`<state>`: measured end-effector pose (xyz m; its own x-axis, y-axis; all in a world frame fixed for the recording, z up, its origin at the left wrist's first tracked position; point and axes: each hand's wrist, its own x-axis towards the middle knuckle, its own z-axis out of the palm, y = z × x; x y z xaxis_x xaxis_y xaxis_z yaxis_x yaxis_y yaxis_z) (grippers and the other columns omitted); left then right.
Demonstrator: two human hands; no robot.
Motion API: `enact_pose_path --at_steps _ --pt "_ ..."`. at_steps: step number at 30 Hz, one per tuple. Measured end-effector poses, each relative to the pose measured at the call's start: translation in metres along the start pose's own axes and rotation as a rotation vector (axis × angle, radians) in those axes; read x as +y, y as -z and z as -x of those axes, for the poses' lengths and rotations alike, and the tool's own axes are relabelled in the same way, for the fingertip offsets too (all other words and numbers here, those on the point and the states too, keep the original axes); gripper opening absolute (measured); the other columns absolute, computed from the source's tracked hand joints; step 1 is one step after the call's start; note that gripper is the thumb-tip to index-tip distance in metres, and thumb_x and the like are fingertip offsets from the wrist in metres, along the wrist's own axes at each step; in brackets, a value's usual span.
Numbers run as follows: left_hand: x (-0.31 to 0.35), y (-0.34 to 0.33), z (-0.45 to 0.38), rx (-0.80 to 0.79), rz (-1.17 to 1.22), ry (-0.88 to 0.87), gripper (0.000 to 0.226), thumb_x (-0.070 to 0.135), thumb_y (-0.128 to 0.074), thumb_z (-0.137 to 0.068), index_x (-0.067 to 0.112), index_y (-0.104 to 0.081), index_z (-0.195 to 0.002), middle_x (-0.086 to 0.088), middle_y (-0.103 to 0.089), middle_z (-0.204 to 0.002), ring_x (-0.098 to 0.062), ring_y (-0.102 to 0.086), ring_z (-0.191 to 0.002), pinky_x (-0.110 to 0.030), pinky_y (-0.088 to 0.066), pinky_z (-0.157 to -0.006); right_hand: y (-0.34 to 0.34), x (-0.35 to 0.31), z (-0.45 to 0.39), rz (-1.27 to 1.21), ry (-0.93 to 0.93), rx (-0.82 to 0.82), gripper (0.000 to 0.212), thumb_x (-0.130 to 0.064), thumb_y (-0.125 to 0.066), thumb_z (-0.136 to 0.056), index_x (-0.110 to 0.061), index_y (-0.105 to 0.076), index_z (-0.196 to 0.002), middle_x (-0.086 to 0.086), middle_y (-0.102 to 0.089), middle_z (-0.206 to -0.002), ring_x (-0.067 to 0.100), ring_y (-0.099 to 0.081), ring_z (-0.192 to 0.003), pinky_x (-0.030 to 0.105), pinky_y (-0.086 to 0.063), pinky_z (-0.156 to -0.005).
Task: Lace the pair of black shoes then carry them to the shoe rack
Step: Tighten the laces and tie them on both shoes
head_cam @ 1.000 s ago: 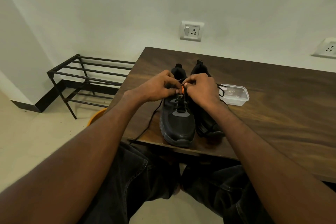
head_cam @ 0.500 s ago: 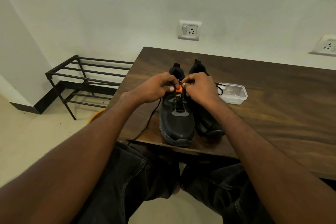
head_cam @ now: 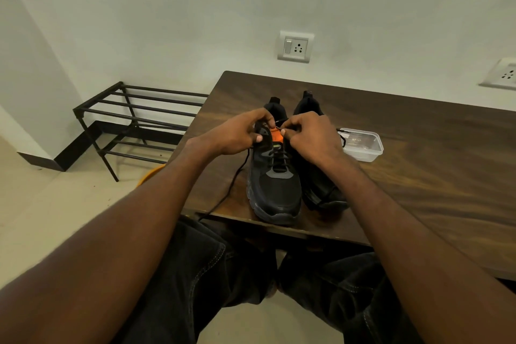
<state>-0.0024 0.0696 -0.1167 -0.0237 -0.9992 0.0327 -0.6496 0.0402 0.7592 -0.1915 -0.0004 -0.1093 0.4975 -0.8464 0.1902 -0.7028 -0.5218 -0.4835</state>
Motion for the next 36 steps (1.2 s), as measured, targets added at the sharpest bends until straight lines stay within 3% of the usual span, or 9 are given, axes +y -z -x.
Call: enact_pose_path --at_steps 4,8,10,16,22,26,31,36 --pt "-0.008 -0.006 -0.004 0.091 -0.079 -0.032 0.029 -0.004 -0.059 -0.095 0.020 -0.065 -0.111 0.001 -0.057 -0.117 -0.016 -0.060 -0.109 -0.029 -0.056 -0.089 0.003 -0.002 0.003 0.064 0.057 -0.037 0.018 -0.035 -0.069 -0.098 -0.035 -0.079 -0.113 -0.007 -0.076 -0.100 0.013 -0.067 -0.088 0.038 -0.058 -0.082" --pt "-0.013 -0.007 -0.008 0.148 -0.052 -0.010 0.025 -0.002 -0.062 -0.095 0.021 -0.066 -0.100 -0.001 -0.058 -0.115 -0.019 -0.062 -0.106 -0.040 -0.059 -0.093 -0.003 -0.002 0.003 0.022 0.043 -0.050 0.013 -0.033 -0.072 -0.097 -0.035 -0.079 -0.107 -0.014 -0.068 -0.088 0.006 -0.061 -0.080 0.028 -0.048 -0.066" --pt "-0.013 -0.006 -0.008 0.148 -0.034 -0.006 0.026 -0.002 -0.062 -0.095 0.024 -0.065 -0.097 0.000 -0.058 -0.115 -0.018 -0.062 -0.105 -0.039 -0.060 -0.091 -0.009 -0.002 0.001 -0.033 0.010 -0.047 0.011 -0.034 -0.074 -0.095 -0.037 -0.080 -0.104 -0.015 -0.070 -0.090 0.006 -0.064 -0.084 0.027 -0.050 -0.067" --pt "-0.013 -0.006 -0.007 0.165 0.012 0.018 0.022 -0.005 -0.059 -0.096 0.013 -0.067 -0.105 -0.002 -0.059 -0.118 -0.019 -0.066 -0.101 -0.027 -0.058 -0.080 -0.015 -0.001 -0.004 -0.187 -0.038 -0.112 0.014 -0.029 -0.078 -0.092 -0.036 -0.081 -0.103 -0.012 -0.076 -0.104 0.008 -0.067 -0.098 0.038 -0.058 -0.091" --pt "-0.010 -0.005 -0.006 0.159 0.002 0.007 0.019 -0.006 -0.060 -0.094 0.009 -0.068 -0.103 -0.003 -0.058 -0.118 -0.019 -0.065 -0.101 -0.031 -0.060 -0.082 -0.017 -0.004 -0.007 -0.079 -0.030 -0.111 0.014 -0.031 -0.079 -0.091 -0.039 -0.081 -0.102 -0.013 -0.076 -0.104 0.010 -0.067 -0.097 0.039 -0.058 -0.088" --pt "-0.009 -0.006 -0.005 0.172 0.042 0.028 0.019 -0.004 -0.061 -0.095 0.010 -0.068 -0.106 -0.002 -0.061 -0.115 -0.017 -0.067 -0.097 -0.023 -0.057 -0.074 -0.024 -0.008 -0.002 -0.165 -0.069 -0.074 0.015 -0.030 -0.078 -0.092 -0.036 -0.081 -0.105 -0.011 -0.076 -0.102 0.010 -0.067 -0.096 0.039 -0.058 -0.088" --pt "-0.008 -0.008 -0.004 0.214 0.040 0.026 0.024 0.002 -0.066 -0.096 0.014 -0.062 -0.115 0.001 -0.064 -0.111 -0.015 -0.070 -0.082 -0.019 -0.058 -0.065 -0.027 -0.007 0.002 -0.157 -0.088 0.042 0.015 -0.032 -0.078 -0.093 -0.034 -0.078 -0.107 -0.009 -0.072 -0.098 0.011 -0.066 -0.091 0.033 -0.054 -0.074" --pt "-0.009 -0.007 0.001 0.268 -0.037 0.084 0.017 0.009 -0.072 -0.093 0.015 -0.061 -0.105 -0.002 -0.064 -0.104 -0.013 -0.064 -0.084 -0.024 -0.057 -0.071 -0.023 -0.009 0.001 -0.165 -0.073 -0.039 0.011 -0.025 -0.075 -0.094 -0.032 -0.081 -0.101 -0.008 -0.075 -0.099 0.012 -0.068 -0.094 0.040 -0.059 -0.086"
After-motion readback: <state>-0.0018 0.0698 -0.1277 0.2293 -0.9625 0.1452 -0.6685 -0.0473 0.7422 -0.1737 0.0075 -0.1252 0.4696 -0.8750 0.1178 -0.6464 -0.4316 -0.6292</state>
